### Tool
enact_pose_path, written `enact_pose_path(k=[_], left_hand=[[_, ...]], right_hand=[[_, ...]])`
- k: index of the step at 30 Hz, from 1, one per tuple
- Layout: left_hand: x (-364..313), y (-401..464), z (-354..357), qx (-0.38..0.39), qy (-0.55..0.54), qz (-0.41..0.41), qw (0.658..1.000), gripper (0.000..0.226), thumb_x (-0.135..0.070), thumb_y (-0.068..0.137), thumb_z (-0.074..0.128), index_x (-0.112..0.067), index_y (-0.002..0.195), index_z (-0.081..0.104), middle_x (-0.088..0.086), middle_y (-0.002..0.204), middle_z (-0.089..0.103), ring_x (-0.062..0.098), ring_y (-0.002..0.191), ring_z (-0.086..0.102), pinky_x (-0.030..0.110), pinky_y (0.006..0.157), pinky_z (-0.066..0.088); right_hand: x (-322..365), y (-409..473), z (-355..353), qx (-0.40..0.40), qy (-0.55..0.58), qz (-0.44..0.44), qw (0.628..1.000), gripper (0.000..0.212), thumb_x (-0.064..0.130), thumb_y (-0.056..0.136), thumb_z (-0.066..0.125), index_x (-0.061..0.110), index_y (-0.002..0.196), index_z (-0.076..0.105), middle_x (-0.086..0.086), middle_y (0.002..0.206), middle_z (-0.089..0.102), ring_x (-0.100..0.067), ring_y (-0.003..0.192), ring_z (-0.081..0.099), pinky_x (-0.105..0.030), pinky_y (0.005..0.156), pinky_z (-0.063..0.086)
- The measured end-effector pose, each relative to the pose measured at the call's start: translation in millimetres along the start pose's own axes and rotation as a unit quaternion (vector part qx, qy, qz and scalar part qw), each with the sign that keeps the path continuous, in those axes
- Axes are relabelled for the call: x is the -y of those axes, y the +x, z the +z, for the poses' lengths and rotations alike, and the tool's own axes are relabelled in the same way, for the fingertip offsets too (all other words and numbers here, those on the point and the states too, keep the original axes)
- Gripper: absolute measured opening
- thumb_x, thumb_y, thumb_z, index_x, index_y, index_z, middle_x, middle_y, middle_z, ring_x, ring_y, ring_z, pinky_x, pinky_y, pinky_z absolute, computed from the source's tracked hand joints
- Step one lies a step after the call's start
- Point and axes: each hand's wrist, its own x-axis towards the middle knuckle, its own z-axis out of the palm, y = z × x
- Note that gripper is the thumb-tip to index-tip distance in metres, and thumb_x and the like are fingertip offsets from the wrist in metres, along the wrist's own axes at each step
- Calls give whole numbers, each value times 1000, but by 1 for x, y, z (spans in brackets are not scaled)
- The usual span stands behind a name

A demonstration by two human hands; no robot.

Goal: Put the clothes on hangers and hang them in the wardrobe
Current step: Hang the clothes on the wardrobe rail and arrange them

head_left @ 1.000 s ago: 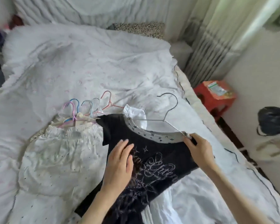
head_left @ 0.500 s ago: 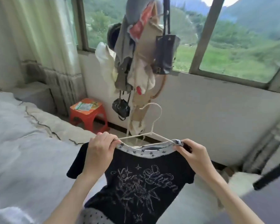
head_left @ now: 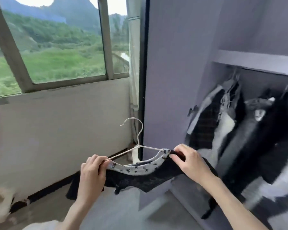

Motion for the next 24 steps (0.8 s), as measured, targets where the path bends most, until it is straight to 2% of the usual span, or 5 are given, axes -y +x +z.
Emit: enact_pose_path(k=[3,7,15,20,24], left_hand=[[-26,32,42,67,-47,38,996,9,-14,88,61,-15,80,64,-15,80,52,12,80,47,33,73,37],[-67,52,99,164,-68,113,978,34,-36,90,43,-11,95,65,-1,88,60,24,83,55,38,74,46],[-157,26,202,384,-135,264,875,36,-24,97,44,-22,133,48,-8,126,53,13,115,51,15,88,35],[-212,8,256,439,-160,292,834,36,-22,98,41,-20,133,47,-5,132,49,12,122,44,16,94,31],[-257,-5,290,468,-175,314,807,36,-20,98,42,-15,134,47,-1,135,47,16,126,41,20,100,31]], right_hand=[[-18,-15,-26,-91,-38,85,992,17,28,86,63,12,83,61,5,80,61,-11,71,50,-25,70,33],[-39,-43,-58,-180,-86,215,956,20,28,86,63,9,84,62,3,76,61,-6,64,42,-27,79,33],[-88,-136,-114,-158,-190,500,830,25,43,92,48,20,84,52,4,80,60,-19,76,56,-28,60,36],[-130,-175,-140,-45,-36,597,800,36,26,97,43,15,65,31,1,67,33,-11,57,31,-25,52,23],[-163,-190,-143,-130,111,626,761,29,15,98,39,11,70,36,0,72,35,-11,63,33,-26,55,24]])
